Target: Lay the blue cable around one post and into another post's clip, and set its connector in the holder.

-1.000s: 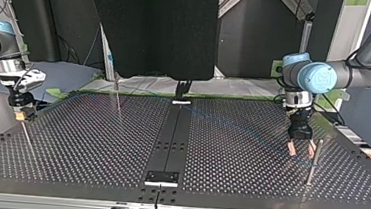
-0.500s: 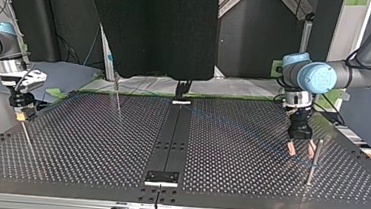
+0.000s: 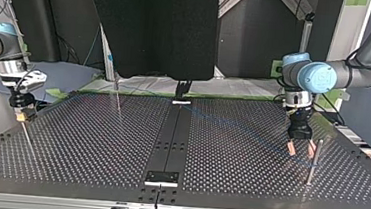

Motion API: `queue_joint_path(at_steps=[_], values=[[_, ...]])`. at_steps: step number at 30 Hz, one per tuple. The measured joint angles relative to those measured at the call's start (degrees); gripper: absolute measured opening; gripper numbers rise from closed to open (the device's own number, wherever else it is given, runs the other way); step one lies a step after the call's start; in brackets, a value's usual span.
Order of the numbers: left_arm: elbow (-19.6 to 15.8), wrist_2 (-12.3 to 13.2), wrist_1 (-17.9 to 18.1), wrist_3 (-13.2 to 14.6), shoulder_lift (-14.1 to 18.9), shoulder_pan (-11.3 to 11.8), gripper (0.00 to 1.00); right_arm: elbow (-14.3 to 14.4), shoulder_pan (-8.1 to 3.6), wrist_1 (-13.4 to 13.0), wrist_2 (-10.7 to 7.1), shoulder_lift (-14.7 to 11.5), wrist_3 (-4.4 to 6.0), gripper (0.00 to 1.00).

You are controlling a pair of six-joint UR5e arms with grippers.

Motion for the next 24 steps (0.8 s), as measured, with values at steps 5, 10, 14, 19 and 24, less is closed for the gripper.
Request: queue_joint_path(at_steps=[5,10,14,19,24], values=[[0.01,0.0,0.0,0.0,0.0,-0.06,1.0,-0.05,0.01,-0.29,-0.03,0.13,0.39,0.1],[0.01,0.04,0.0,0.0,0.0,-0.08,1.0,-0.02,0.01,-0.32,0.01,0.08,0.43,0.1],[0.01,0.05,0.0,0.0,0.0,-0.09,1.0,-0.04,0.02,-0.36,0.02,0.08,0.44,0.1],[0.0,0.05,0.0,0.04,-0.01,-0.09,1.0,-0.06,0.07,-0.36,0.06,0.09,0.44,0.16],[0.01,0.03,0.0,0.09,0.0,-0.1,1.0,-0.04,0.15,-0.36,0.47,0.08,0.43,0.46]])
